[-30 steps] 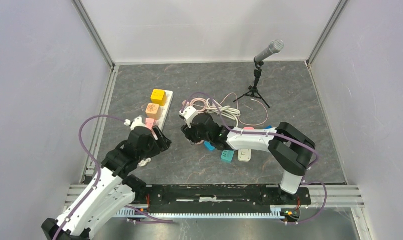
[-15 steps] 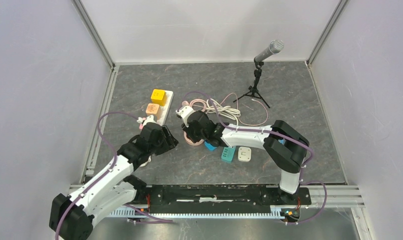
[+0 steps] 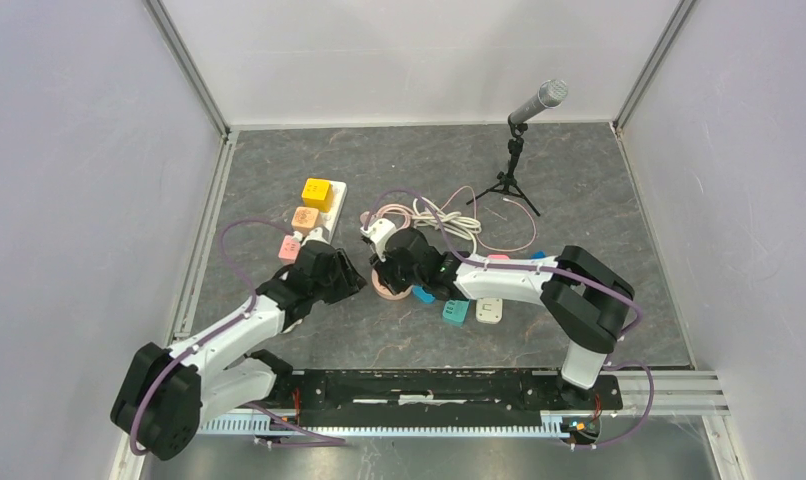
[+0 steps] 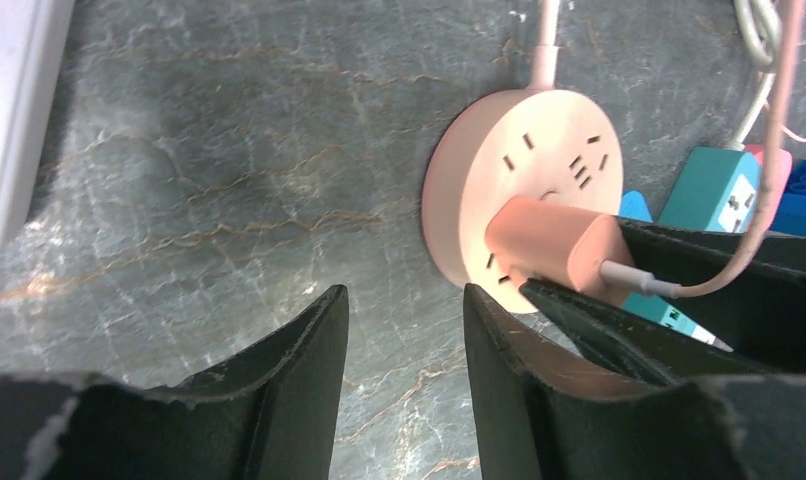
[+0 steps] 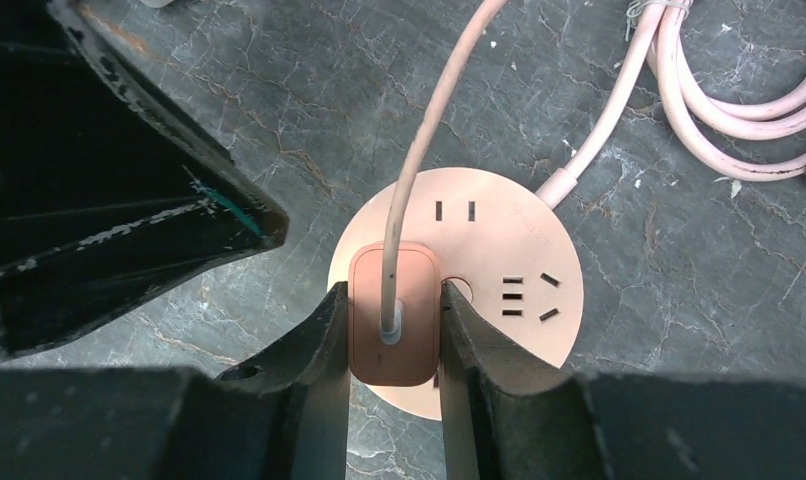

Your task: Pull the plug off the socket

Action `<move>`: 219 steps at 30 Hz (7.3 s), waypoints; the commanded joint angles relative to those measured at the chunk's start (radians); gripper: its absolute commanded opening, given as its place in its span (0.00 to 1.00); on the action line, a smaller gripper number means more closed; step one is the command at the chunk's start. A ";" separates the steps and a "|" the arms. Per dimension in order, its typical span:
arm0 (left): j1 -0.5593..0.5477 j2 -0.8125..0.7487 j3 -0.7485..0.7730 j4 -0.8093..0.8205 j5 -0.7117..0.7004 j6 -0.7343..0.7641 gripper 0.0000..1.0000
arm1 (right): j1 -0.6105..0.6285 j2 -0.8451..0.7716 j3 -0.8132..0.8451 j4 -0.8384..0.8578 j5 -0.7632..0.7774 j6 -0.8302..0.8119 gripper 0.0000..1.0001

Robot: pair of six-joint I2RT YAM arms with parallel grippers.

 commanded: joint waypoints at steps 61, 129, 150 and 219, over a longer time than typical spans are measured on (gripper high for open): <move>0.087 0.330 -0.104 0.220 0.215 0.051 0.32 | -0.040 -0.115 -0.054 0.216 -0.161 0.071 0.00; 0.115 0.434 -0.036 0.196 0.325 0.069 0.27 | -0.052 -0.105 -0.039 0.230 -0.176 -0.087 0.00; 0.115 0.404 -0.034 0.161 0.294 0.072 0.26 | -0.077 -0.183 -0.043 0.220 -0.107 -0.074 0.00; 0.337 0.356 0.619 -0.475 -0.262 0.333 1.00 | -0.312 -0.563 -0.439 0.180 -0.339 0.130 0.84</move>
